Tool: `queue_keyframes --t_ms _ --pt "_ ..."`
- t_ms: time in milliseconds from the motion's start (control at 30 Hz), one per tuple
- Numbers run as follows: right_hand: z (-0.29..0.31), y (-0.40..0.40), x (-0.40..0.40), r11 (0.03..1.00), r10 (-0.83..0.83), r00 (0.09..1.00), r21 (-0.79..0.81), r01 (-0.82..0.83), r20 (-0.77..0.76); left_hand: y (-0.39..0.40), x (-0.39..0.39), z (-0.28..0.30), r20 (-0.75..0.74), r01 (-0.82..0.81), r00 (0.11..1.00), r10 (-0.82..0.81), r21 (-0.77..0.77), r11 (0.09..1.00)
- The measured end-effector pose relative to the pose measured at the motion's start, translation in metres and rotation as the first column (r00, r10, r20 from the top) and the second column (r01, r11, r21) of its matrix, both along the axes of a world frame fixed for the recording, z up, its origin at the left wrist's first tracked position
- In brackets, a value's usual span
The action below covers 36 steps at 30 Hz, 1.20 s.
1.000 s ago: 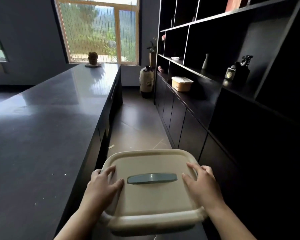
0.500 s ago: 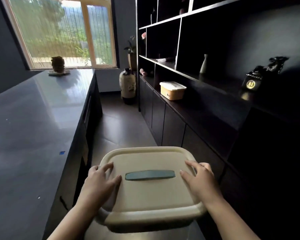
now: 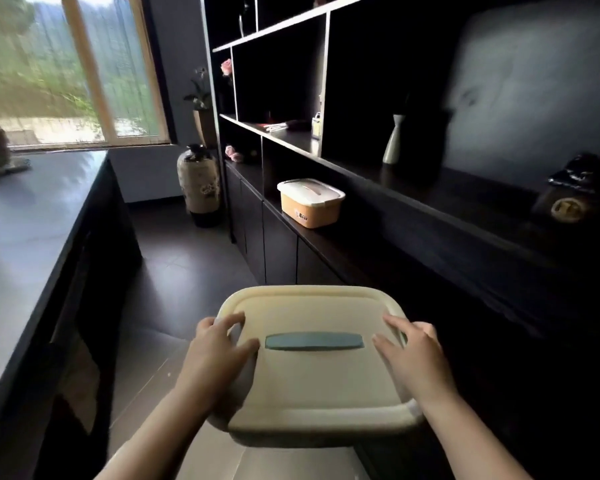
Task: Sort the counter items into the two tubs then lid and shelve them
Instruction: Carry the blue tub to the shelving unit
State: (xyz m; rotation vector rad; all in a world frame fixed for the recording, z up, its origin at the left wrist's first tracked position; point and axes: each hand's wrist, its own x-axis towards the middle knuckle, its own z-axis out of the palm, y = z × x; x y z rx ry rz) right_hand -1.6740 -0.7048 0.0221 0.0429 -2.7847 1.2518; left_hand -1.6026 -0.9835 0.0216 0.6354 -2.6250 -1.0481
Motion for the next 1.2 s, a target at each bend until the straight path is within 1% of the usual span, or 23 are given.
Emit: queue_keyframes --t_ms 133,267,333,433,567,733,800,867,933,1033,1100,1133,1200 --pt "-0.001 -0.017 -0.084 0.998 -0.056 0.998 0.025 0.056 0.003 -0.021 -0.098 0.001 0.029 0.084 0.996 -0.084 0.000 0.996" --pt "-0.011 -0.033 -0.152 0.991 -0.126 0.992 0.034 0.126 -0.018 -0.042 -0.180 -0.003 0.064 0.161 0.985 -0.162 0.019 0.987" --pt "-0.018 -0.040 -0.185 0.983 -0.180 0.984 0.031 0.180 0.002 -0.050 -0.224 -0.007 0.085 0.208 0.974 -0.210 0.033 0.978" --pt "-0.032 -0.052 -0.232 0.957 -0.288 0.957 0.034 0.287 0.026 -0.061 -0.297 -0.014 0.120 0.331 0.936 -0.331 0.023 0.943" --pt "-0.048 -0.070 -0.283 0.895 -0.446 0.894 0.015 0.446 0.033 -0.073 -0.397 -0.023 0.141 0.487 0.865 -0.481 -0.010 0.873" --pt "-0.061 -0.088 -0.330 0.787 -0.617 0.783 0.064 0.614 0.083 -0.071 -0.499 -0.032 0.179 0.642 0.757 -0.628 -0.024 0.766" --pt "-0.071 -0.095 -0.345 0.744 -0.668 0.736 0.086 0.662 0.112 -0.067 -0.531 -0.039 0.211 0.693 0.707 -0.675 -0.023 0.720" --pt "-0.079 -0.101 -0.360 0.710 -0.703 0.704 0.130 0.692 0.094 -0.064 -0.560 -0.048 0.235 0.722 0.670 -0.704 0.010 0.691" --pt "-0.083 -0.102 -0.378 0.682 -0.729 0.681 0.159 0.714 0.067 -0.060 -0.587 -0.056 0.235 0.736 0.655 -0.718 0.016 0.676" --pt "-0.084 -0.099 -0.406 0.647 -0.762 0.634 0.144 0.749 0.132 -0.052 -0.620 -0.063 0.214 0.748 0.651 -0.728 -0.016 0.664" --pt "-0.087 -0.100 -0.420 0.625 -0.777 0.601 0.116 0.772 0.188 -0.043 -0.632 -0.061 0.207 0.737 0.668 -0.715 -0.050 0.674" --pt "-0.087 -0.102 -0.425 0.615 -0.782 0.588 0.109 0.781 0.205 -0.038 -0.633 -0.061 0.201 0.728 0.683 -0.702 -0.106 0.678" --pt "-0.084 -0.109 -0.431 0.593 -0.803 0.565 0.152 0.791 0.190 -0.031 -0.622 -0.065 0.168 0.700 0.705 -0.689 -0.321 0.638"
